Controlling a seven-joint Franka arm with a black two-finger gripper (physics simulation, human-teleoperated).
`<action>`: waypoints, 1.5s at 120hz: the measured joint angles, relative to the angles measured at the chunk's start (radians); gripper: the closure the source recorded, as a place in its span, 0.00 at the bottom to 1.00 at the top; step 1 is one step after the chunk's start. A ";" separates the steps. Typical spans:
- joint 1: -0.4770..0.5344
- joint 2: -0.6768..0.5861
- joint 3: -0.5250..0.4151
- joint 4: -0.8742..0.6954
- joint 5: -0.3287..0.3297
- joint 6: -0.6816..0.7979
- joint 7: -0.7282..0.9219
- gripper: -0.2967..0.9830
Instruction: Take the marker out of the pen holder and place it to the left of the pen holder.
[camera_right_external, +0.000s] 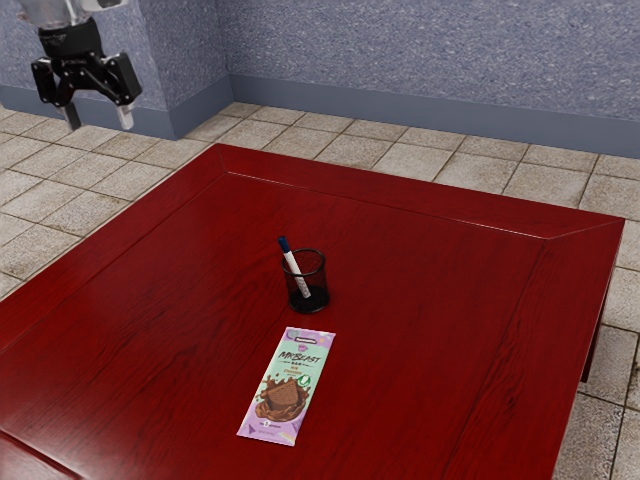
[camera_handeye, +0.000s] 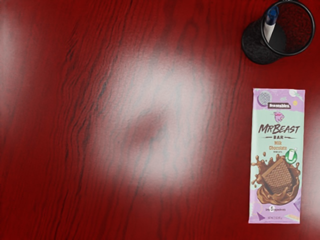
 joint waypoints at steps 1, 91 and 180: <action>0.000 0.000 0.000 0.000 0.001 0.000 0.000 0.23; -0.170 -0.212 0.006 -0.845 -0.008 0.535 -0.020 0.23; -0.249 0.336 -0.001 -0.391 -0.138 0.724 -0.133 0.23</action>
